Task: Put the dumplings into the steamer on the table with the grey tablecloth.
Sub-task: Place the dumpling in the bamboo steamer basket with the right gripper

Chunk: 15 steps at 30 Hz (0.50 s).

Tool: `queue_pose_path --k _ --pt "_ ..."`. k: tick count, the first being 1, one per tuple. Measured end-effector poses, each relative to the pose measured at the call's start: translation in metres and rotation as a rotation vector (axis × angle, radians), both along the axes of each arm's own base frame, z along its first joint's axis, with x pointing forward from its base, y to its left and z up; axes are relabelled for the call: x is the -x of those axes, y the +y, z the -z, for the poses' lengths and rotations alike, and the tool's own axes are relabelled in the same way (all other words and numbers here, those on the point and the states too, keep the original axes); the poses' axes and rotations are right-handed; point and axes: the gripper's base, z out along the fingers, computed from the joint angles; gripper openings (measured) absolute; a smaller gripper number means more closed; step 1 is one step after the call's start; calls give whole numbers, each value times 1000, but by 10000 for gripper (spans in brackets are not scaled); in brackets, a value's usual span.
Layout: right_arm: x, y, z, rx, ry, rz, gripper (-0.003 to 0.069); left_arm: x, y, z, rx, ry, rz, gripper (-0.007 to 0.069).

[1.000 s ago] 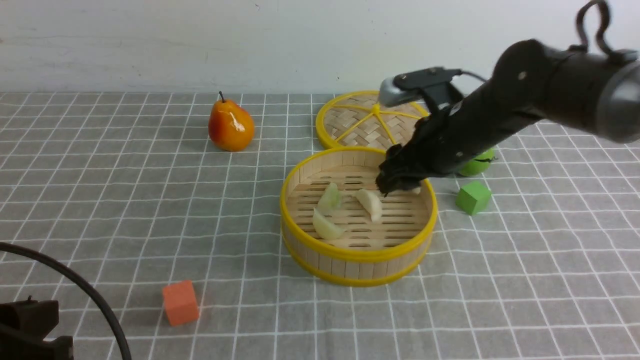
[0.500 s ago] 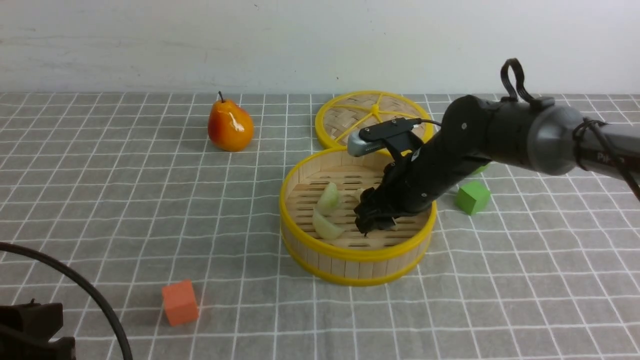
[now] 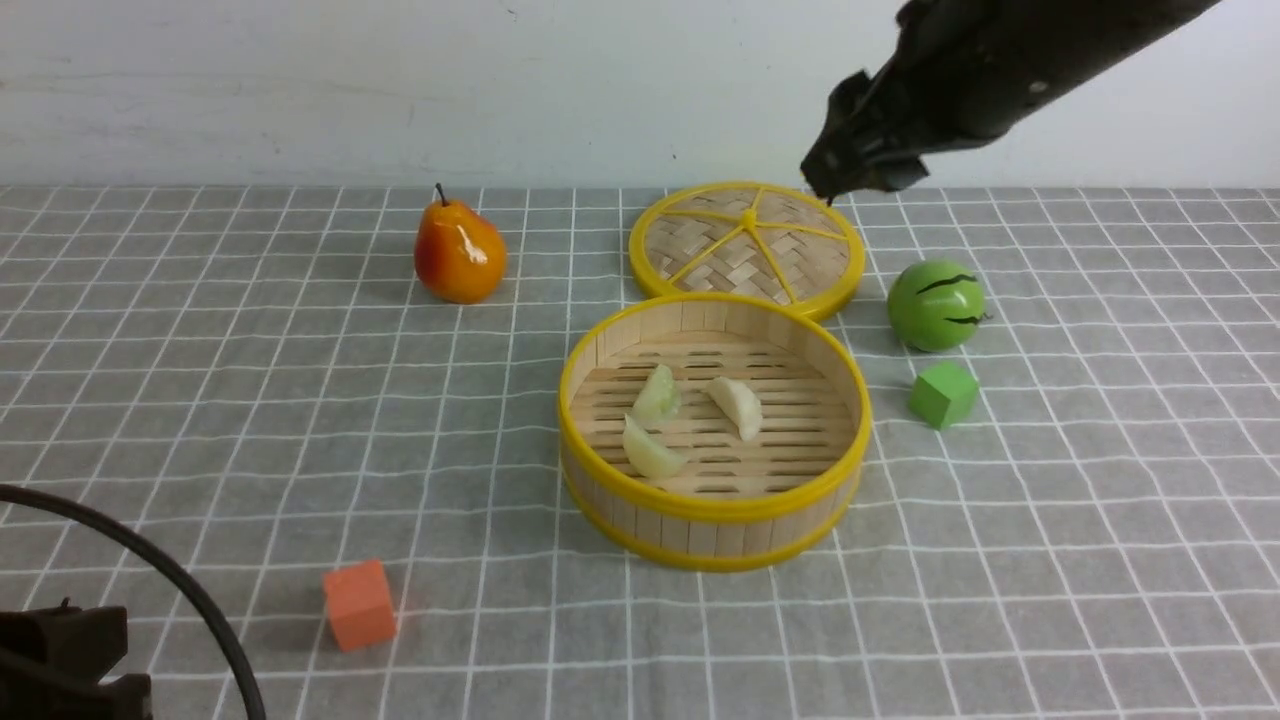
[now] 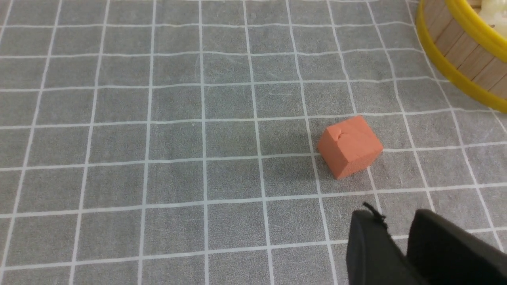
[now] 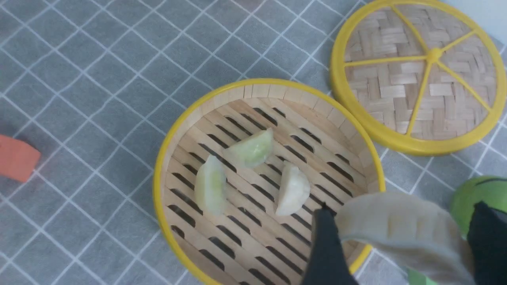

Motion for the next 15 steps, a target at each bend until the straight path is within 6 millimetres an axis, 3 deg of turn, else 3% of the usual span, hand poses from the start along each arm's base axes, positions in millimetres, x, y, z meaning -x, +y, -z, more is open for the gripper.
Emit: queue_pose_path --k 3,6,11,12,15 --pt "7 -1 -1 -26 33 14 428 0 0 0 1 1 0 151" --pt "5 1 12 -46 70 21 428 0 0 0 7 2 0 154" --pt "-25 16 92 -55 213 59 428 -1 -2 -1 21 -13 8 157" --pt "-34 19 119 -44 258 73 428 -1 -2 -1 22 -13 9 159" --pt "-49 25 163 -24 319 94 428 0 -2 -1 29 -11 8 162"
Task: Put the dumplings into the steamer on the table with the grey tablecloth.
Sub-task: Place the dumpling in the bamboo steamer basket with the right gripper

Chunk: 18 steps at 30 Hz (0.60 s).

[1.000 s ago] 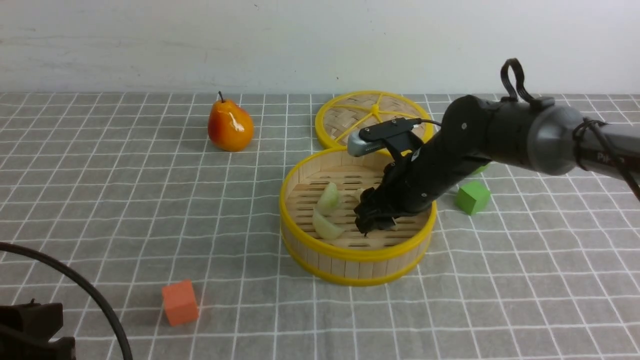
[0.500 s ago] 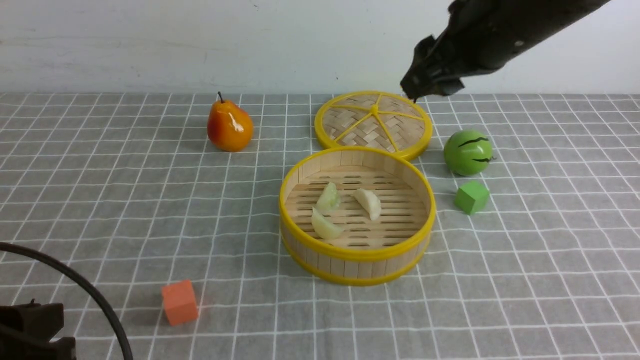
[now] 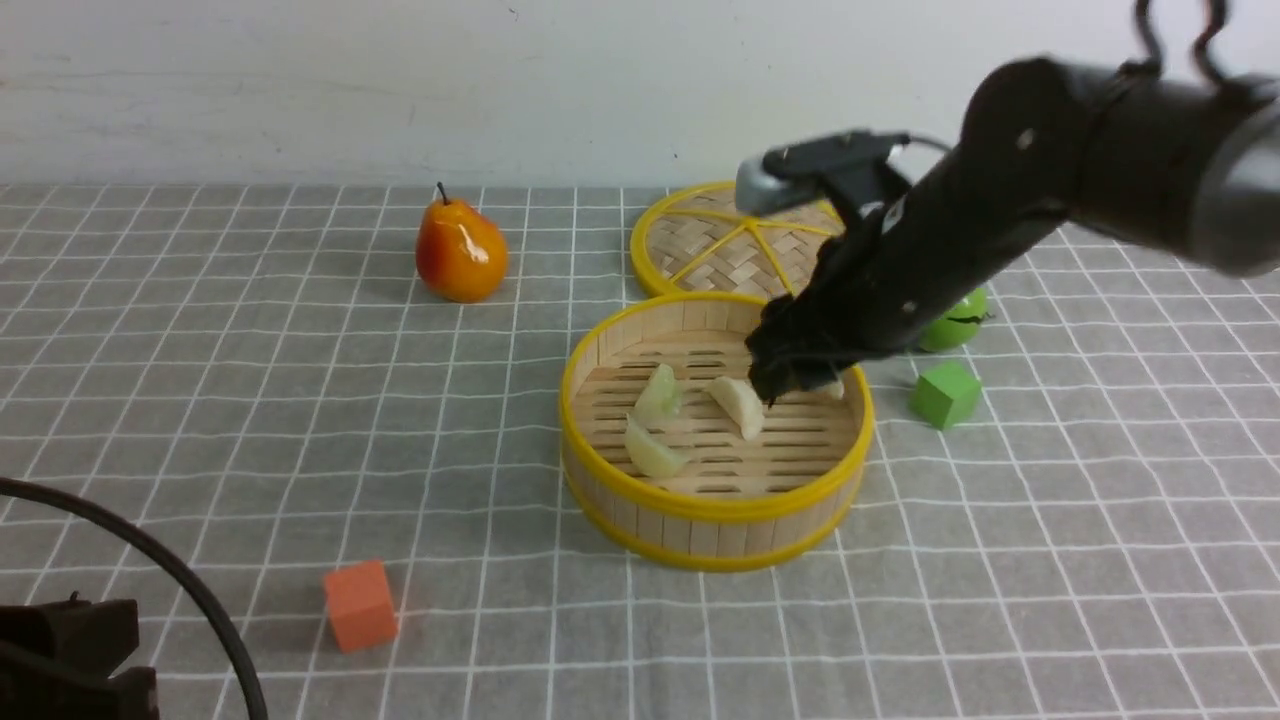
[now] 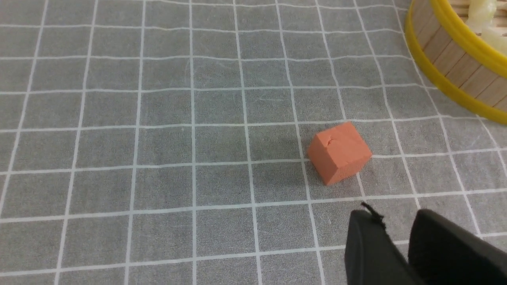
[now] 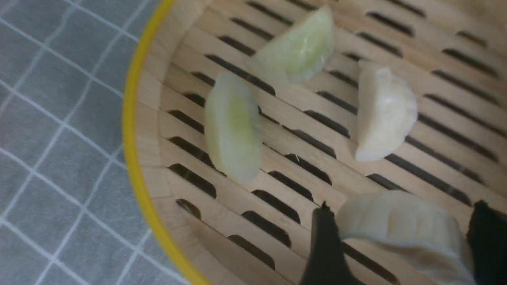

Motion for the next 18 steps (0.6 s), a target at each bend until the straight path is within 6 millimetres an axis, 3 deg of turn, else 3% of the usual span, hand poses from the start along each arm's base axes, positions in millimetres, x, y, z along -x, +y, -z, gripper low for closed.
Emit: queue_pose_path --k 2,8,11,18 --pt "-6 3 20 1 35 9 428 0 -1 0 9 -3 2 164" --pt "-13 6 48 6 77 23 428 -1 -2 -1 20 -13 8 171" --pt "-15 7 50 -1 65 31 443 -1 -2 -1 20 -13 8 174" --pt "-17 9 45 -37 63 45 608 -1 -2 -1 22 -14 8 176"
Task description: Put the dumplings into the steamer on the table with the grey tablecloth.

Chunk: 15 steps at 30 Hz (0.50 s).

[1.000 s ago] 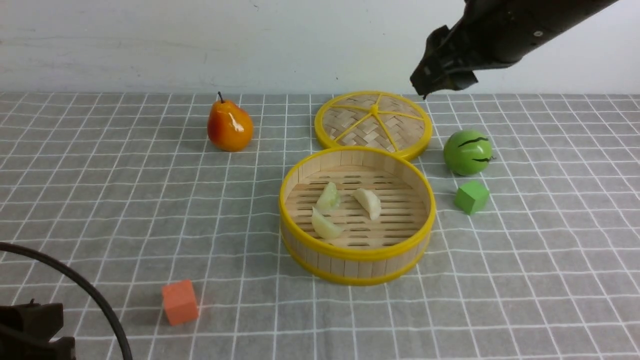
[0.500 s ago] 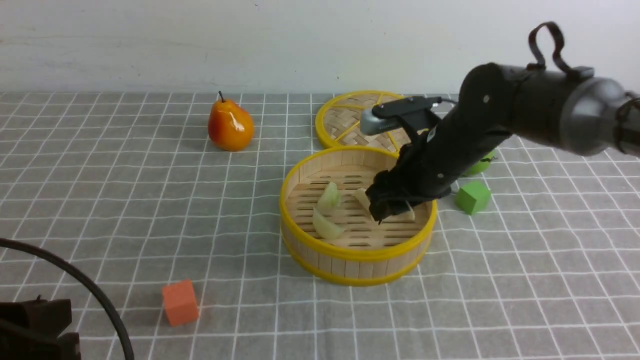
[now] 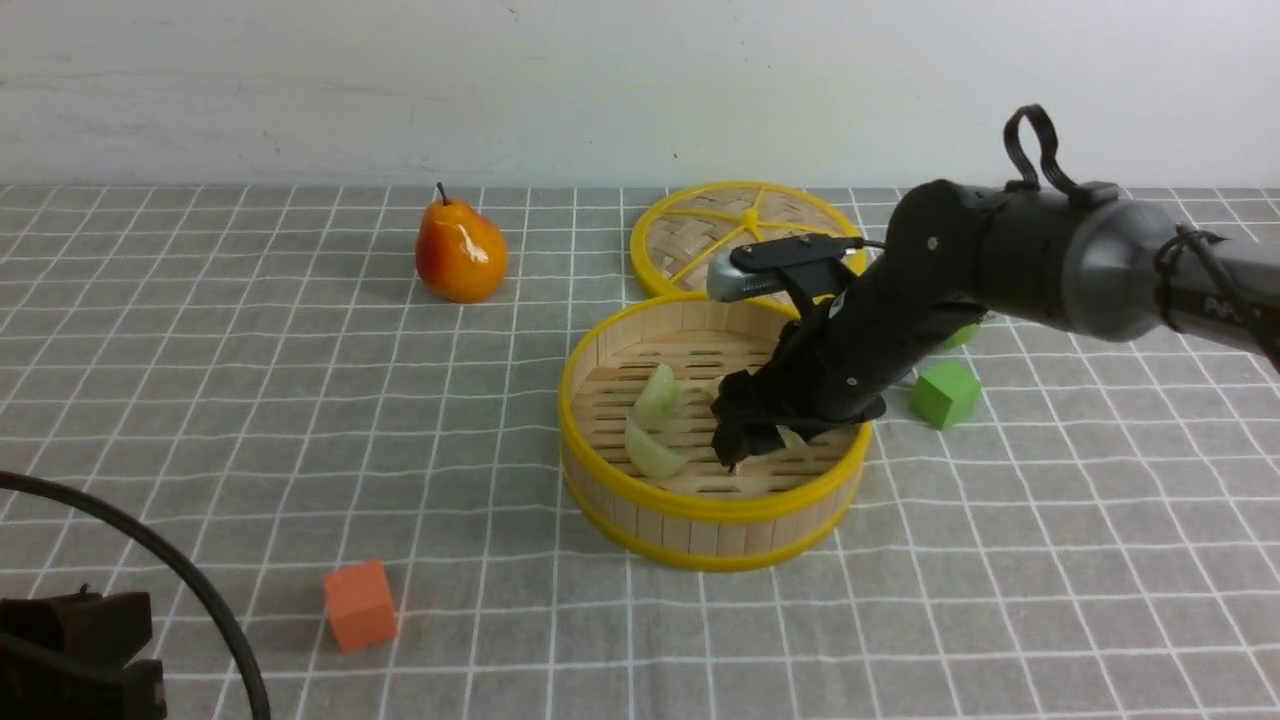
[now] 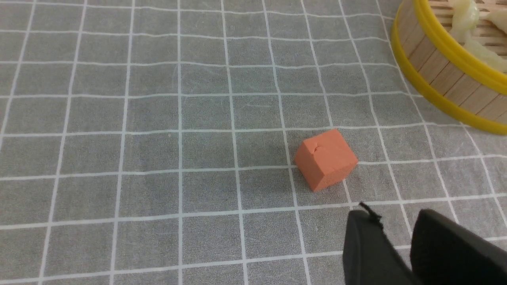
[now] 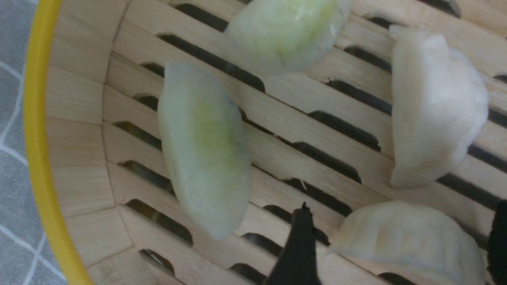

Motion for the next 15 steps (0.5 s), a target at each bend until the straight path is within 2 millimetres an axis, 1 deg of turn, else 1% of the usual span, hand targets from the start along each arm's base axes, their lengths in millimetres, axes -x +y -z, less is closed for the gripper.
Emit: queue_pose_path --k 3,5,7,8,9,10,11,12,13,14,15 --pt "0 1 -13 -15 -12 -6 629 0 0 0 0 -1 0 181" --pt "1 1 -29 -22 -34 -16 622 0 0 0 0 -1 0 183" --pt "7 -2 -55 -13 -76 -37 593 0 0 0 0 -1 0 184" --pt "12 -6 -72 6 -110 -52 565 0 0 0 0 -1 0 185" --pt "17 -8 -83 12 -127 -59 554 0 0 0 0 -1 0 185" --pt "30 -16 -113 41 -182 -77 508 0 0 0 0 -1 0 185" --pt "42 -24 -135 67 -227 -88 476 0 0 0 0 -1 0 187" --pt "49 -29 -149 92 -258 -90 431 0 0 0 0 -1 0 188" --pt "67 -41 -176 127 -314 -86 379 0 0 0 0 -1 0 190" --pt "81 -48 -195 137 -349 -73 335 0 0 0 0 -1 0 192" --pt "98 -60 -216 156 -399 -45 275 0 0 0 0 -1 0 194"
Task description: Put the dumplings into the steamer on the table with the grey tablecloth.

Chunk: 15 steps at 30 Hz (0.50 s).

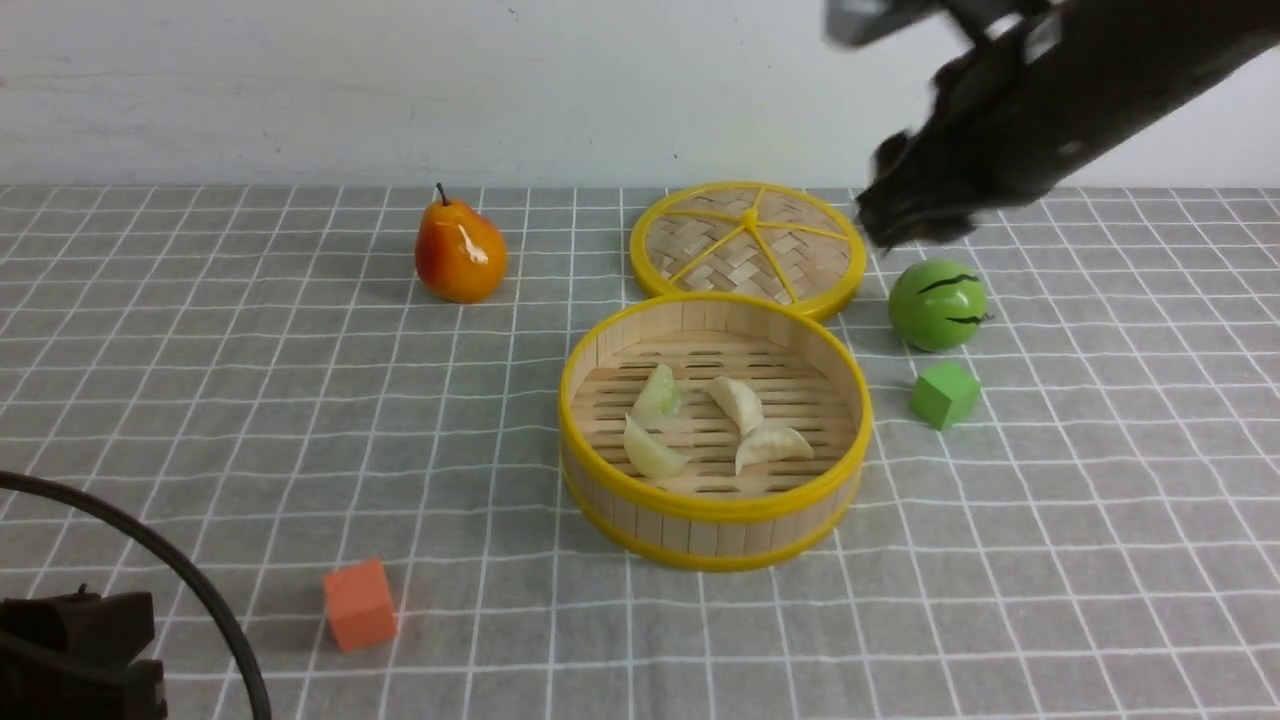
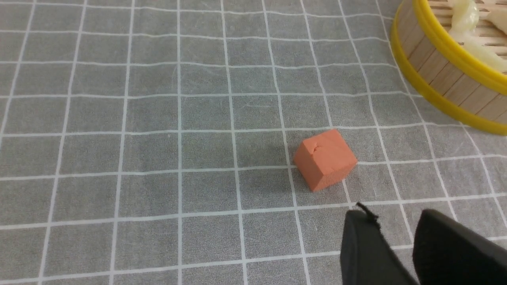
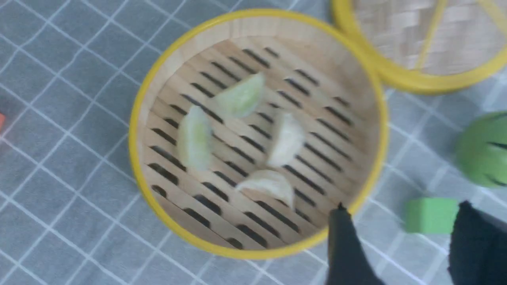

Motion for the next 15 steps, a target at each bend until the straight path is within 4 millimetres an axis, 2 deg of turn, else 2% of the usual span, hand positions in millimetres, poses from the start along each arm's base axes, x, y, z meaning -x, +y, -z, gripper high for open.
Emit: queue_pose_path --k 1,4,5,7,9,10,13,14,15 --pt "14 -10 -15 8 -46 29 226 0 0 0 0 0 0 195" --pt "73 -42 -57 -55 -209 134 41 0 0 0 0 0 0 195" --pt "90 -51 -63 -87 -254 158 6 0 0 0 0 0 0 197" --pt "121 -64 -66 -152 -340 182 -18 0 0 0 0 0 0 200" --pt "137 -69 -47 -198 -377 188 -20 0 0 0 0 0 0 201" --pt "142 -71 -48 -213 -405 186 -20 0 0 0 0 0 0 202" --pt "172 -80 9 -302 -518 160 -20 0 0 0 1 0 0 202" --pt "172 -80 9 -302 -518 160 -20 0 0 0 1 0 0 203" --pt "179 -82 30 -308 -558 143 -20 0 0 0 1 0 0 204"
